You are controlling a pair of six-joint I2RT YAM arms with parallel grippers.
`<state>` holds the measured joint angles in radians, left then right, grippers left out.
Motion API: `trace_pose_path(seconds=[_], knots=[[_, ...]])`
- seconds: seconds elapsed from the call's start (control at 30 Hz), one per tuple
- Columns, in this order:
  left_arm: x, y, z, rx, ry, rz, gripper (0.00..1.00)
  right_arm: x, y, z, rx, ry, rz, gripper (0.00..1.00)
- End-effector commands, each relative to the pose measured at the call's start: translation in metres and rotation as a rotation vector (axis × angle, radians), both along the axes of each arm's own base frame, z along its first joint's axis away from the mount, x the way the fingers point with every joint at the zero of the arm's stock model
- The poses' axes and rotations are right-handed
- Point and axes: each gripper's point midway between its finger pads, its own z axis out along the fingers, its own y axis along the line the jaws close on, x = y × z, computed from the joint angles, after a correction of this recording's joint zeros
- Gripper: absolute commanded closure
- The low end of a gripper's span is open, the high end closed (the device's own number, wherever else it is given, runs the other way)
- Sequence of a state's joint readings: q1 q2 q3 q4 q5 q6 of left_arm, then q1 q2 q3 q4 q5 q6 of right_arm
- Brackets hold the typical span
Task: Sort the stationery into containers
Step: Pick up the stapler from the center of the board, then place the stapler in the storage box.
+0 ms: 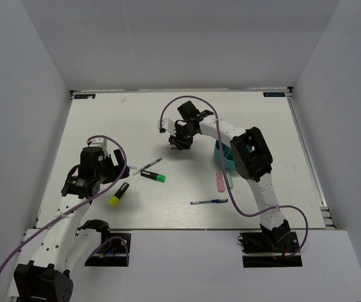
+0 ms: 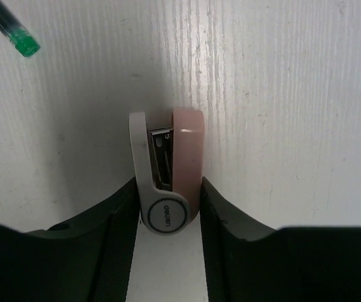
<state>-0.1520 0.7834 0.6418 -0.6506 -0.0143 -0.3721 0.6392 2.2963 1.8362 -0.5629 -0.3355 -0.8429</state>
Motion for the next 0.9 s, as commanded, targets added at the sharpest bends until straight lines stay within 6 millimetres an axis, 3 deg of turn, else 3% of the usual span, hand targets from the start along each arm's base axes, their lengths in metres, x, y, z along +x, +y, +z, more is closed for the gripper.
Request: trace_pose_path(seconds=[0.0, 0.2, 0.33, 0.37, 0.4, 0.53, 0.6, 0.67, 0.7, 0.87], knots=[[0.004, -0.001, 0.011, -0.014, -0.039, 0.001, 0.01, -0.002, -0.008, -0.002, -0.02, -0.011, 0.006, 0.58], [0.003, 0.001, 0.01, -0.005, -0.04, 0.009, 0.01, -0.019, -0.011, 0.006, -0.011, 0.019, 0.033, 0.78], [0.003, 0.002, 0.011, 0.001, -0.046, 0.009, 0.01, -0.029, -0.017, 0.031, 0.001, 0.022, 0.024, 0.8], [0.003, 0.002, 0.012, 0.0, -0.047, 0.01, 0.01, -0.027, -0.018, 0.054, 0.027, -0.013, 0.017, 0.8], [0.003, 0.002, 0.012, -0.001, -0.049, 0.01, 0.01, -0.033, -0.022, 0.059, 0.018, 0.001, 0.013, 0.82], [0.003, 0.002, 0.012, -0.003, -0.05, 0.008, 0.01, -0.048, -0.035, 0.119, 0.049, -0.066, 0.015, 0.83], [0.003, 0.001, 0.013, -0.007, -0.055, 0.004, 0.01, -0.057, -0.045, 0.152, 0.054, -0.119, 0.024, 0.83], [0.003, -0.001, 0.013, -0.014, -0.054, -0.007, 0.01, -0.069, -0.057, 0.161, 0.017, -0.126, 0.04, 0.84], [0.002, -0.001, 0.012, -0.013, -0.048, -0.006, 0.01, -0.07, -0.066, 0.184, 0.016, -0.194, 0.044, 0.84], [0.003, -0.006, 0.011, -0.033, -0.041, -0.026, 0.01, -0.077, -0.127, 0.19, -0.224, -0.371, 0.104, 0.89]])
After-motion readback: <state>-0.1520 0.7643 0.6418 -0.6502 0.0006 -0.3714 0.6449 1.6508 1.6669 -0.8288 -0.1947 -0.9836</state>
